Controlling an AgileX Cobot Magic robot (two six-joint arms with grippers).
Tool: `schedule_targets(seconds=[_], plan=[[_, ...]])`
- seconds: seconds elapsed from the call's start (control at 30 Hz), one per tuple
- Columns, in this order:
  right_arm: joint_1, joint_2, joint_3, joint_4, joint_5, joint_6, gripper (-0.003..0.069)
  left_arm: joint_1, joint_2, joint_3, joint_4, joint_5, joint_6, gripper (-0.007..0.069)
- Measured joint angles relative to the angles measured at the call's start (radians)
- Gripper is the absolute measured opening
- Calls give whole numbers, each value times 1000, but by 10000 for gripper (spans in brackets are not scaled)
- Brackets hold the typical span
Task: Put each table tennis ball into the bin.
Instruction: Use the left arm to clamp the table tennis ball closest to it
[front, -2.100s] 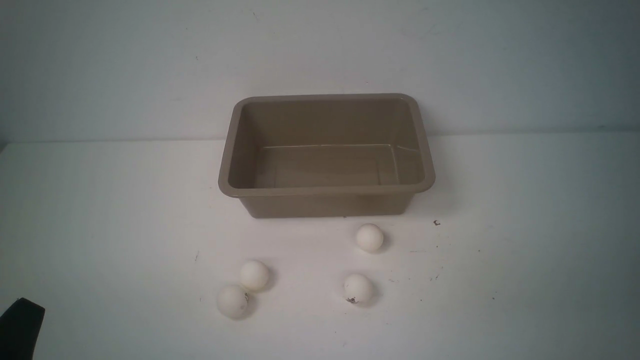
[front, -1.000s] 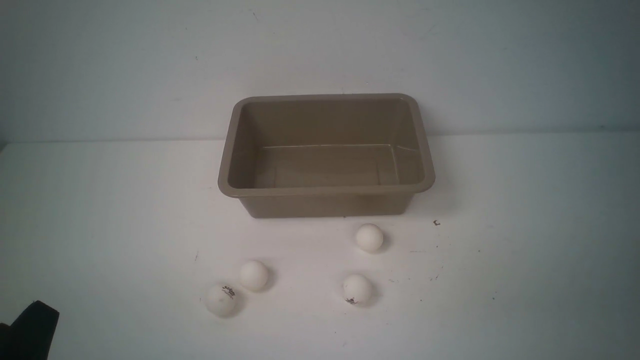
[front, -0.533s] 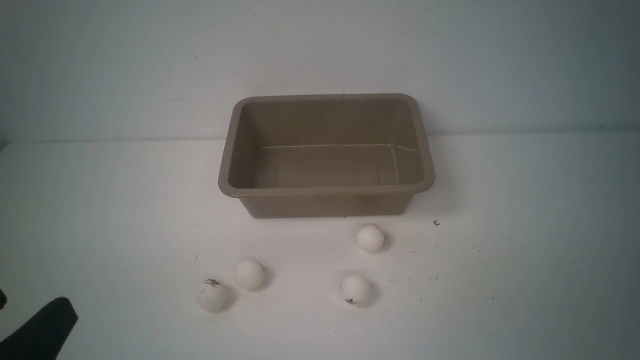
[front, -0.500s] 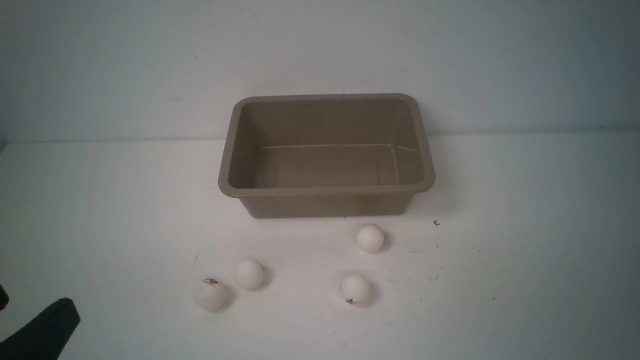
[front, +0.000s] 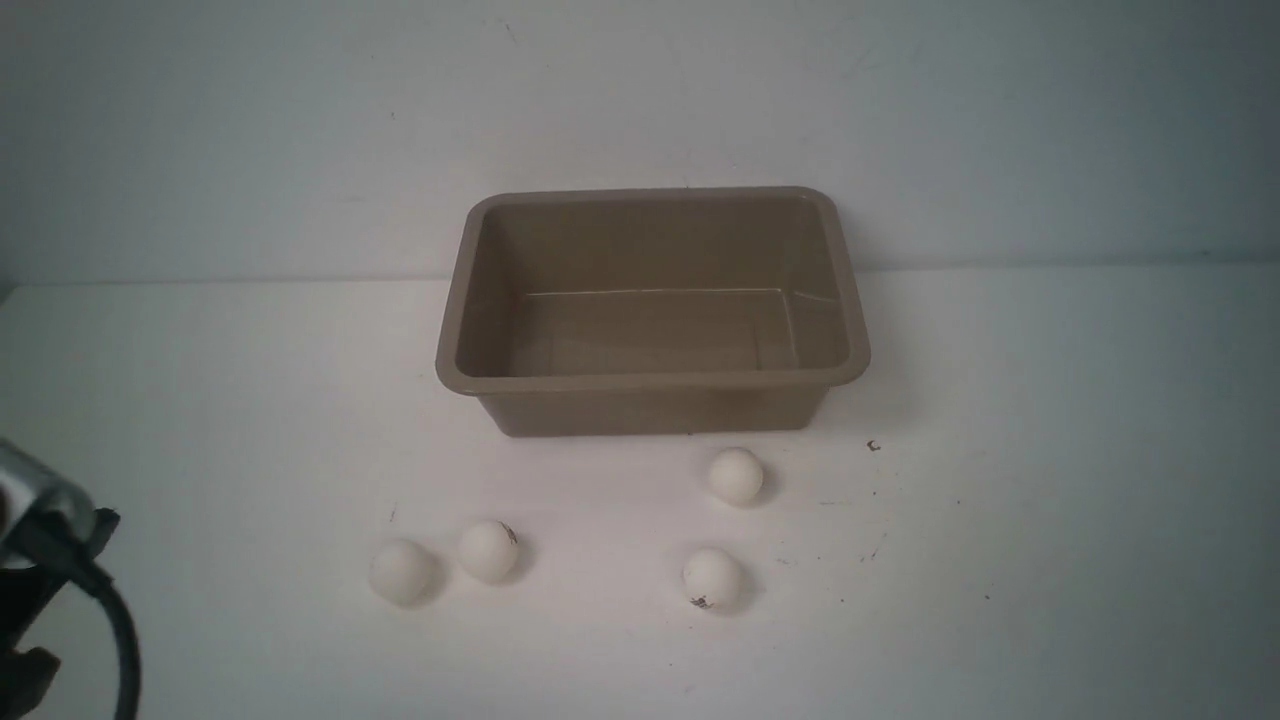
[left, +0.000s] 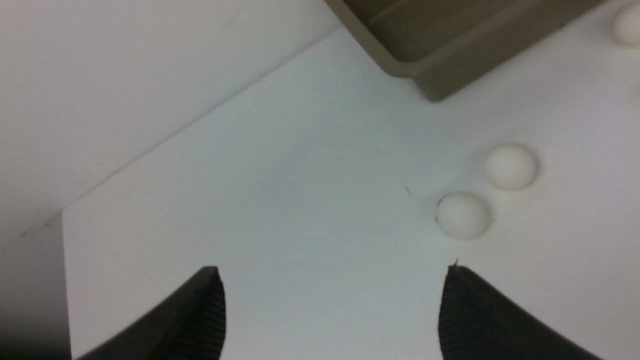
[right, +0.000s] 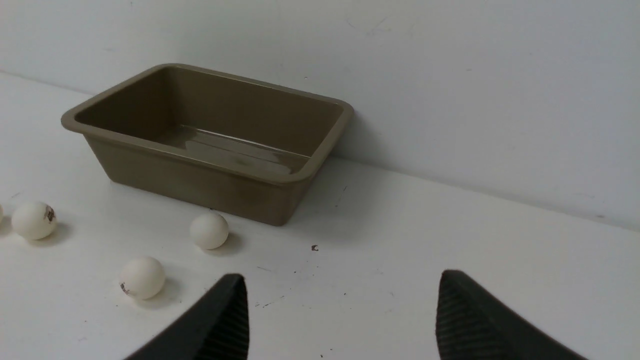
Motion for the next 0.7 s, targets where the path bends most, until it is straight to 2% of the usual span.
schedule_targets(seconds=[0.07,0.3,0.7], plan=[[0,4,0,18,0,0,461,0,90,-18,-22,0,39,513],[0,4,0,55,3,0,461,0,374,-127,-131,4,58,513],[0,4,0,78,14,0,461,0,805,-281,-177,53,166,513]])
